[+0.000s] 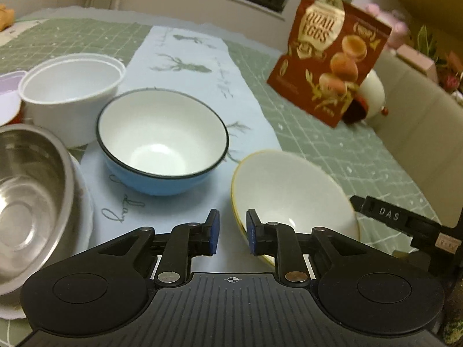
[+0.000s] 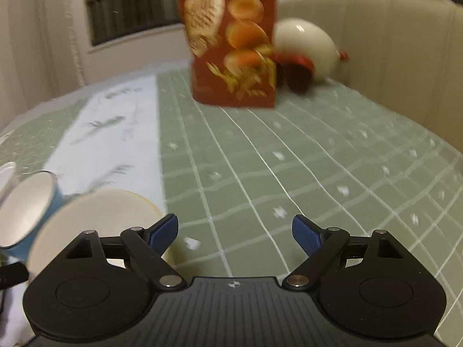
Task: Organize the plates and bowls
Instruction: 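Move the right gripper to the yellow-rimmed cream bowl rim and close it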
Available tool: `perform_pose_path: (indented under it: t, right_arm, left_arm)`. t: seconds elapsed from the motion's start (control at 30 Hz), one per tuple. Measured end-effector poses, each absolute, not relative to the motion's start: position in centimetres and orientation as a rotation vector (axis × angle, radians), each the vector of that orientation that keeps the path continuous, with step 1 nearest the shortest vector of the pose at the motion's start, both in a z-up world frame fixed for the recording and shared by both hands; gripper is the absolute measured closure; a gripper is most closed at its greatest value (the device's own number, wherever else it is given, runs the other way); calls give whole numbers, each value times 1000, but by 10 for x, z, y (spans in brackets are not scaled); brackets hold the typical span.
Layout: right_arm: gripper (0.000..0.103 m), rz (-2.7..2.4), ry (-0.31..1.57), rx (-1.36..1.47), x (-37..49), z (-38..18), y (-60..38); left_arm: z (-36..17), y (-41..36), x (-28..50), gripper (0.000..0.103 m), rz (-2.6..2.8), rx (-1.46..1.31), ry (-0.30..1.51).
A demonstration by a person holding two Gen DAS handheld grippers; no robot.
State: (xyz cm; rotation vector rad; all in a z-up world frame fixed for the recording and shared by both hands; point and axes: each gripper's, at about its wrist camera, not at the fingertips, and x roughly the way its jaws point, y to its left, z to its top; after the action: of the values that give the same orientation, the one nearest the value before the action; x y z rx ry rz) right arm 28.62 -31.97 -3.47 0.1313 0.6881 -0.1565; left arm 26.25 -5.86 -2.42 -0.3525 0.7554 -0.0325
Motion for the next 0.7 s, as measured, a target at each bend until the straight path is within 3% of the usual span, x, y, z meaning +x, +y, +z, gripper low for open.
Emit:
perform_pose_path:
  t: [0.1,0.33,0.6,0.7]
  right_arm:
    - [16,-156,678,164,286,-35,-319]
    - [16,5,582,194,277,-15,-307]
    - [17,63,702,269,302,-35,-302]
    - [25,94,758,337,309,-43,-303]
  left_arm:
    - [-28,-58,265,67,-8,-327,775]
    - [-32,-65,274,69,-24,-284,800]
    - [-41,-73,286,70,-66,-263,844]
    - [-43,-75,289,70,-69,-257,847]
